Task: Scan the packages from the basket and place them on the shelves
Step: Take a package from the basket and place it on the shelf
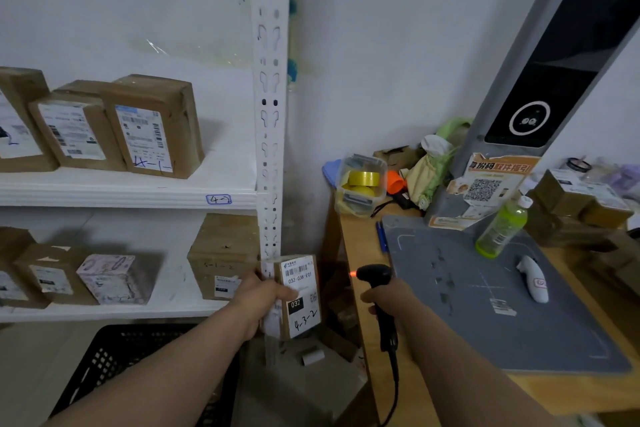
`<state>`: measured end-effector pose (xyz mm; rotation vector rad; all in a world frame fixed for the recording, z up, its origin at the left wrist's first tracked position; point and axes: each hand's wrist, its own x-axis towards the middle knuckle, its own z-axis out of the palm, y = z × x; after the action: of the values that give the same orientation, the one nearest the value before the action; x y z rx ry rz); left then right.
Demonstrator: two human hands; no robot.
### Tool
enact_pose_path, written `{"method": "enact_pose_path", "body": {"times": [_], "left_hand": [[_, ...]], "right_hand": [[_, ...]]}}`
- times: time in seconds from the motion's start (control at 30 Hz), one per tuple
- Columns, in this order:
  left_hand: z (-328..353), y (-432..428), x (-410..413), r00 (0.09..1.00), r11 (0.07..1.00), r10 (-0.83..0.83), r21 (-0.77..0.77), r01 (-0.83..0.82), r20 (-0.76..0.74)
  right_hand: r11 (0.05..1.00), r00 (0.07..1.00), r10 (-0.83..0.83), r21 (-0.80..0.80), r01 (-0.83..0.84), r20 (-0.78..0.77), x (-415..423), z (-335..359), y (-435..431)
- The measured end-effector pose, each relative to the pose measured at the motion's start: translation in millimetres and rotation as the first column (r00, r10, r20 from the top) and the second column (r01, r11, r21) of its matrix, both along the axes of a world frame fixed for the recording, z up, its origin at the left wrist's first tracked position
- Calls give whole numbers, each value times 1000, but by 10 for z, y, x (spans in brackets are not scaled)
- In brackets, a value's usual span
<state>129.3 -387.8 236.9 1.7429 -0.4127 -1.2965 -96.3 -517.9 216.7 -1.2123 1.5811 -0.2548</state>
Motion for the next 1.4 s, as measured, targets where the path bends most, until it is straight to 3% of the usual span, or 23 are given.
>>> {"method": "enact_pose_path", "body": {"times": [0.2, 0.43, 0.6, 0.7, 0.9, 1.4], "left_hand": [[-74, -182, -184, 1000, 1000, -29, 10, 29, 8], [-234, -304, -262, 1000, 1000, -10, 25, 11, -16], [-351, -330, -239, 999, 998, 1, 55, 1, -32], [-378, -319, -241, 999, 999, -4, 54, 6, -37], [-358, -276, -271, 999, 998, -4, 60, 7, -48], [-136, -97, -343, 1000, 1000, 3, 12, -3, -31]], "right_hand": [[1000, 990, -16, 3, 16, -137, -172, -380, -264], [991, 936, 131, 54, -120, -327, -232, -819, -357], [959, 843, 281, 107, -262, -459, -267, -1007, -488], [950, 815, 309, 116, -290, -490, -306, -1064, -499], [985, 884, 174, 54, -167, -435, -396, -1111, -383], [987, 855, 151, 33, -154, -496, -484, -860, -240]]}}
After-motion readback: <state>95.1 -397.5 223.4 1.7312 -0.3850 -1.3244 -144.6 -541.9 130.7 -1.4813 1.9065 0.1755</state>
